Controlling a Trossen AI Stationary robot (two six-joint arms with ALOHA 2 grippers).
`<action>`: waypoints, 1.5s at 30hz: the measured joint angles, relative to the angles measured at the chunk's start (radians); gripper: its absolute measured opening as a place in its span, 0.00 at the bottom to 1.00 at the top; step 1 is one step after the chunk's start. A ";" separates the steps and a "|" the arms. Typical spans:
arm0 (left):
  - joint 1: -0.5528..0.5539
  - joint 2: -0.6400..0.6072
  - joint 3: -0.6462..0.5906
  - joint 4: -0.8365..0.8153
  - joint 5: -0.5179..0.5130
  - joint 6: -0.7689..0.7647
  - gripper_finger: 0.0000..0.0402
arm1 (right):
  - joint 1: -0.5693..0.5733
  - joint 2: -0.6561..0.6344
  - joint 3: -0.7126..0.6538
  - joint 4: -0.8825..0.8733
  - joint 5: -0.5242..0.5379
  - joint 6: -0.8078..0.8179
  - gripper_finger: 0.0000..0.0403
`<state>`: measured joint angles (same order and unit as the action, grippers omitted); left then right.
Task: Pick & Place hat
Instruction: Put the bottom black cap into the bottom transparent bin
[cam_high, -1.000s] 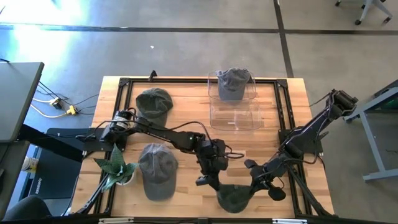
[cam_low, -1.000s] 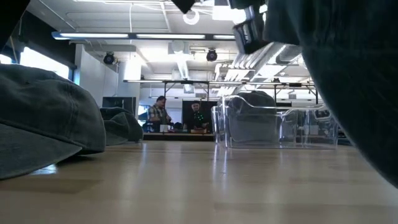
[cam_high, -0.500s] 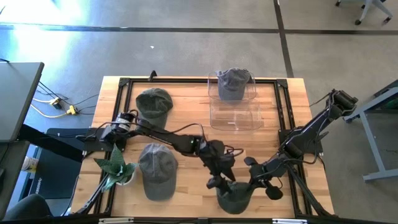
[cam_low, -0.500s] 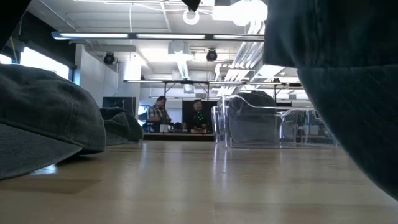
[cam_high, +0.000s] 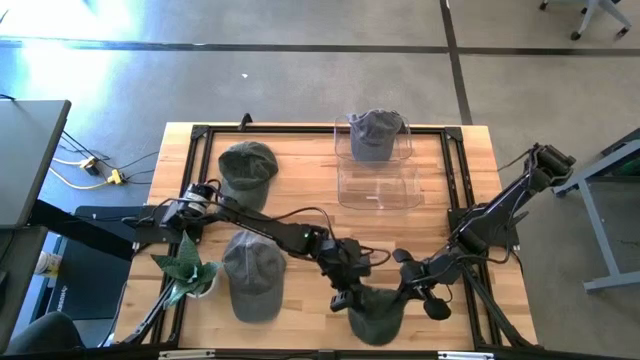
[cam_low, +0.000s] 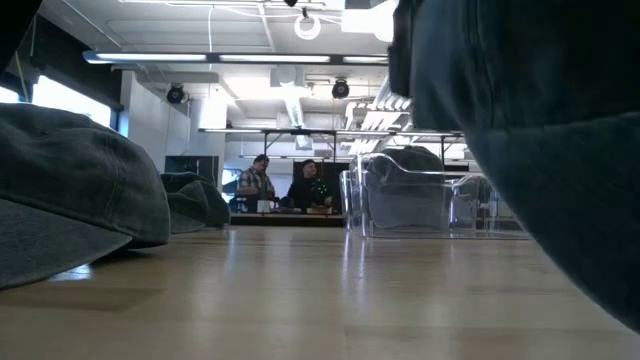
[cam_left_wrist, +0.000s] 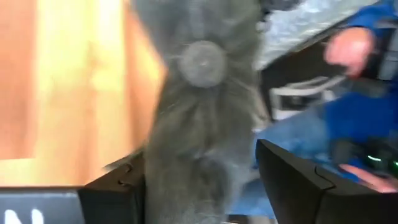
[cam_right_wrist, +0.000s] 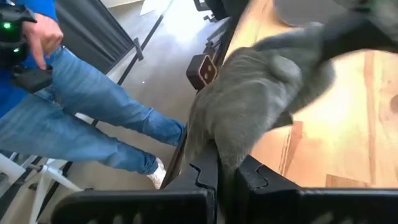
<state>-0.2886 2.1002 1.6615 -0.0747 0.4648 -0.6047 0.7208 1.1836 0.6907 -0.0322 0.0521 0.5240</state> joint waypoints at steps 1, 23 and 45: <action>0.000 0.000 0.000 0.014 0.023 0.002 0.54 | 0.000 -0.003 0.000 0.000 0.003 0.000 0.01; 0.008 -0.063 -0.001 -0.040 0.131 0.155 0.02 | 0.108 -0.026 -0.035 -0.059 0.020 0.062 0.02; 0.029 -0.063 0.000 -0.040 0.151 0.166 0.01 | 0.021 -0.025 -0.153 0.065 -0.072 -0.506 0.61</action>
<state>-0.2600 2.0375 1.6615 -0.1149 0.6154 -0.4385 0.7414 1.1584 0.5378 0.0327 -0.0197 0.0178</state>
